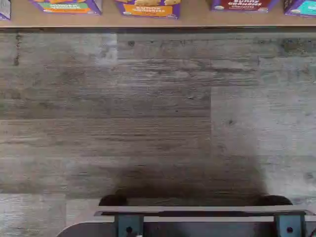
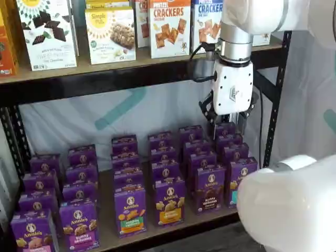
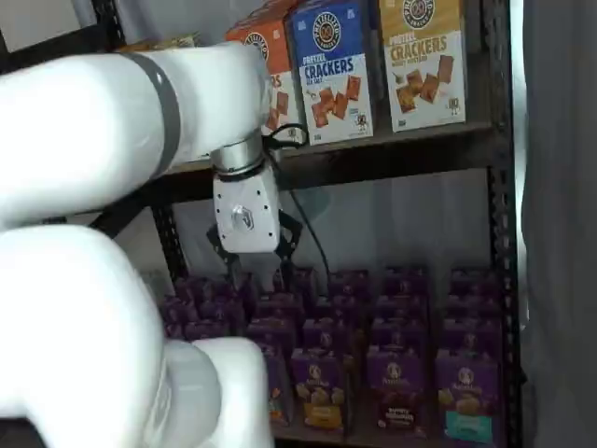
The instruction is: Pick up the purple box with a brown patch in the center, on the bottom shelf, the fifth box from the left
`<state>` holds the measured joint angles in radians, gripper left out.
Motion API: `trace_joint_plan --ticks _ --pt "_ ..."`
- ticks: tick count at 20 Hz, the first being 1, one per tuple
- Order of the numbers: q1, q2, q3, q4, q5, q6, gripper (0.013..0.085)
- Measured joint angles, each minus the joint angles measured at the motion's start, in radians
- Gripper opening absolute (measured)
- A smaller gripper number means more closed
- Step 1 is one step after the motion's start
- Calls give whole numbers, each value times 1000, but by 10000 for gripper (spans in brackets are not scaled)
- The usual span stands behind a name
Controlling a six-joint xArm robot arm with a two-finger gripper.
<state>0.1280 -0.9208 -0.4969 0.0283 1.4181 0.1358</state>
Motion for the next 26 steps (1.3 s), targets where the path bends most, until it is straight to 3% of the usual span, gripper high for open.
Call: trace_joint_plan --ticks 2,5,15,26 --pt "-36 -38 32 68 -48 -49 850" --pt "-47 -54 44 96 -77 -69 850" --pt "21 29 30 -20 -91 23 850" --pt "46 179 104 -81 -330 76 850"
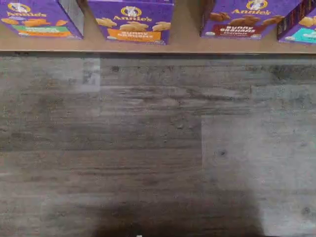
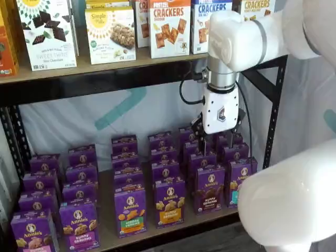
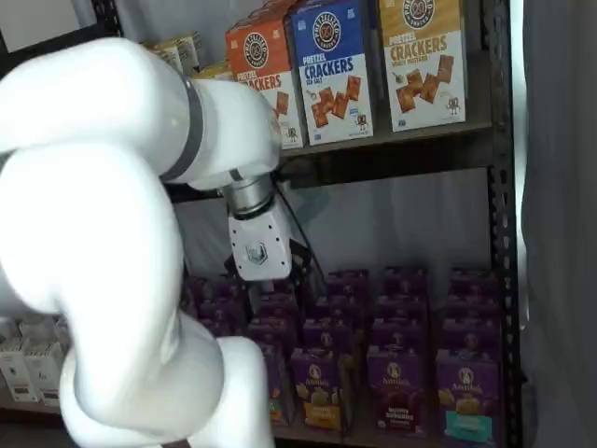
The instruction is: Pick up the purple box with a brown patch in the center, on the bottom shelf, the fifth box from the left
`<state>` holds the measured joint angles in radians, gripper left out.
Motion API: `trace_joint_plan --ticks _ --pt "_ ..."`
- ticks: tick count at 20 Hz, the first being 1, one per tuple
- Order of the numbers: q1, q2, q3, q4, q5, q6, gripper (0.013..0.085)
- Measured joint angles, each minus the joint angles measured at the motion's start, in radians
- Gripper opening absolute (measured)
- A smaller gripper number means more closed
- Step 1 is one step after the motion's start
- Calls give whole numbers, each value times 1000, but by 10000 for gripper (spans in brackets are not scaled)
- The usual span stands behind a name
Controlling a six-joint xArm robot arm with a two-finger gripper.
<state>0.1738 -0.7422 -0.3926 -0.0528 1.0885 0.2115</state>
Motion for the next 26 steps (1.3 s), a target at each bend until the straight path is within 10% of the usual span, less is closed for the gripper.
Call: trace_joint_plan --ticks 26 --pt "-79 551 -76 -114 -444 28 850"
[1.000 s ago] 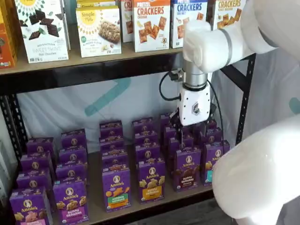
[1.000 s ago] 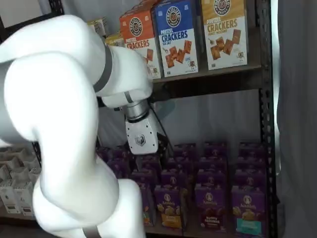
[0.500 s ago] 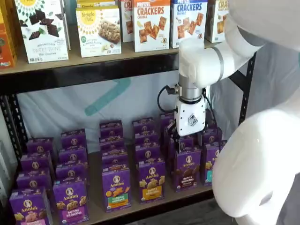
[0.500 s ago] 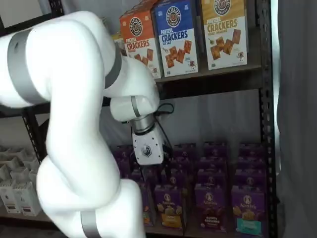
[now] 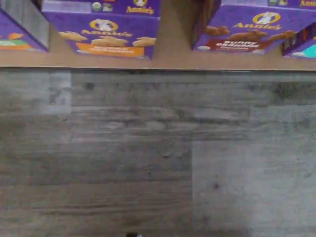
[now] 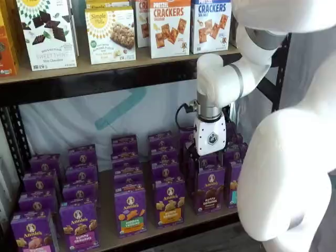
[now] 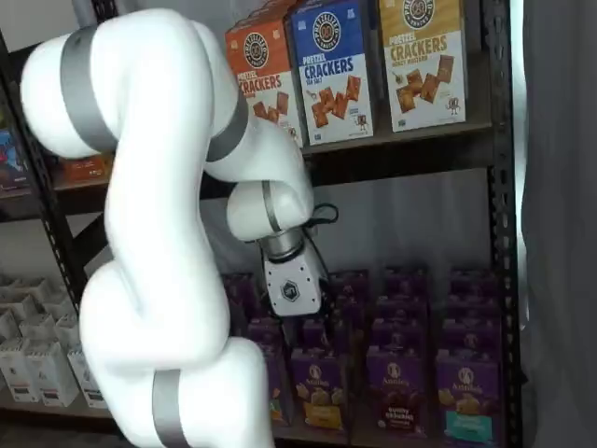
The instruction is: Pick up the purple box with a brown patch in the center, on the bottom shelf, the fifth box from the left
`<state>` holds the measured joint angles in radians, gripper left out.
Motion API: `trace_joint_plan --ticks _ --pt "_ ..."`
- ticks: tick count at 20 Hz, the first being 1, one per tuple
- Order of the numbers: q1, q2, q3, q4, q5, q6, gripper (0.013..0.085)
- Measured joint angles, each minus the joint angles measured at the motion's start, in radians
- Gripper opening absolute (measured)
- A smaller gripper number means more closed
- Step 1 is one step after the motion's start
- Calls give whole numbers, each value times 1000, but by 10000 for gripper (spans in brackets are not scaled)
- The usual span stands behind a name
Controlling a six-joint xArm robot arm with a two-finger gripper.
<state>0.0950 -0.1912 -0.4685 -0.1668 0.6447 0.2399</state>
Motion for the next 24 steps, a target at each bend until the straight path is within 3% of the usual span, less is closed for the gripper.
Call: trace_joint_plan --ticks 14,24 --pt "-76 291 -122 -33 -166 -35 850" --pt "-118 449 -203 -94 -233 -17 850"
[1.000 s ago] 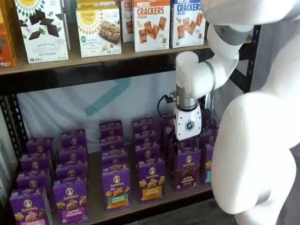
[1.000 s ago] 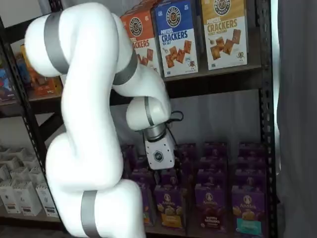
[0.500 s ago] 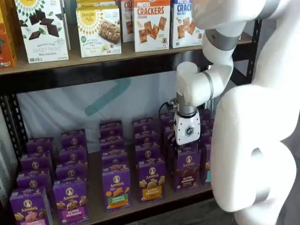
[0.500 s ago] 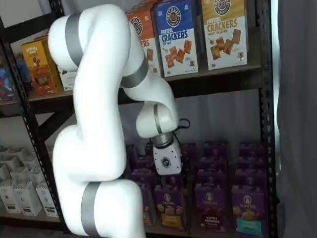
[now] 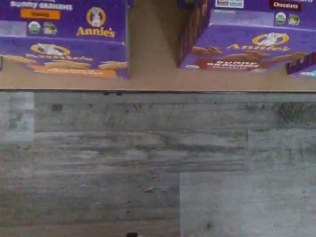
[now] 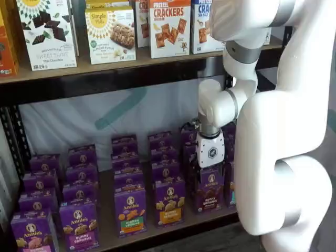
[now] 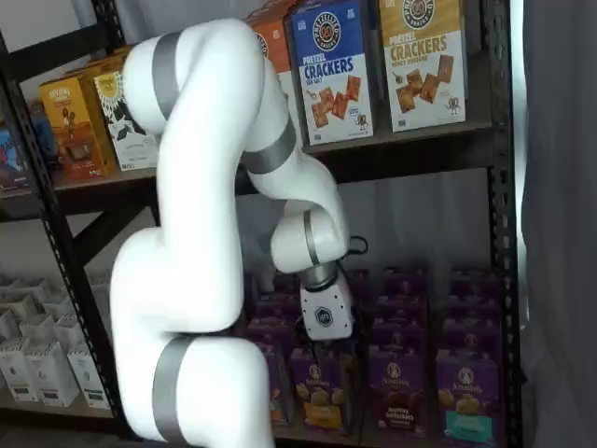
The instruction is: Pick up the purple box with a brown patch in the center, on the bottom shelf, the fifth box from the left
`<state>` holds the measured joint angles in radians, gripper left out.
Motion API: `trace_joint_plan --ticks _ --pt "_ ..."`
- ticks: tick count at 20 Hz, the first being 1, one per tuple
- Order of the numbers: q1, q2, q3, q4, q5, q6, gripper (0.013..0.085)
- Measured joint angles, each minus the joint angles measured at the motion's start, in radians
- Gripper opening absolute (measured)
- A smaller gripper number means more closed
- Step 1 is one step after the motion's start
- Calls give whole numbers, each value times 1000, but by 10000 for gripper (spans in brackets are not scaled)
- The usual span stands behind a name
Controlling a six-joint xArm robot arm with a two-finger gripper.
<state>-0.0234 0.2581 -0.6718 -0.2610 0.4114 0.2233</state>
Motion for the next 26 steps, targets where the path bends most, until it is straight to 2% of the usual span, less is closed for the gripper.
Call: trace_joint_plan --ticks 8,12,21,26 --pt "-40 121 -86 -73 -49 33 850" --pt "-68 168 -117 -129 -100 64 850" --pt "-86 301 -241 -80 -141 1 850" --pt "-89 359 -310 -70 -142 -12 850"
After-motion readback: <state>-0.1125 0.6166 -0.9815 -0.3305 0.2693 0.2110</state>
